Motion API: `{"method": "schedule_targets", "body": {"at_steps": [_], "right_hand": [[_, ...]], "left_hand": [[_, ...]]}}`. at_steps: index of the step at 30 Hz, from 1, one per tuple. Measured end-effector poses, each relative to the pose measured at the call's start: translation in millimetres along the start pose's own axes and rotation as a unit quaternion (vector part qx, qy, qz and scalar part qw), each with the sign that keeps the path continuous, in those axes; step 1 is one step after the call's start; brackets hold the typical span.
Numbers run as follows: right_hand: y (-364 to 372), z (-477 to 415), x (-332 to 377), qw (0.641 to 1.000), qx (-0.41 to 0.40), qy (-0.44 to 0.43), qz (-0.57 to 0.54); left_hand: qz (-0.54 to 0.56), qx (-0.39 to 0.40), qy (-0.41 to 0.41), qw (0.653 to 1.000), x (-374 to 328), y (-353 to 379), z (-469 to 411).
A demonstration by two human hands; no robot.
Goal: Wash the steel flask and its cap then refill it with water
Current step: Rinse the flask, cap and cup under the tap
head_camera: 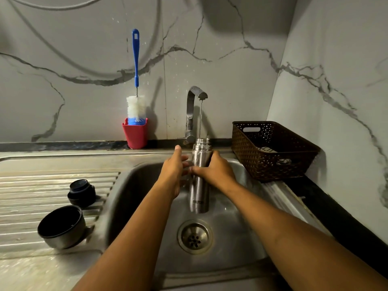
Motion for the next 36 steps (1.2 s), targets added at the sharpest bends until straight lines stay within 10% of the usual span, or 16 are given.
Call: {"method": "schedule_targets", "body": {"at_steps": [36], "right_hand": [[25, 15, -2, 0.992, 0.083, 0.046, -0.079]], "left_hand": [[-0.011, -0.005, -0.024, 1.0, 3, -9, 0]]}}
Point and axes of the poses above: each hand's wrist, its own z-axis away from the middle knuckle, its own y-axis out of the palm, x = y × z, the point moved 10 cm from there along -z, towards the middle knuckle, and after that the axes turned 13 degrees about y, right-handed, at the moved point
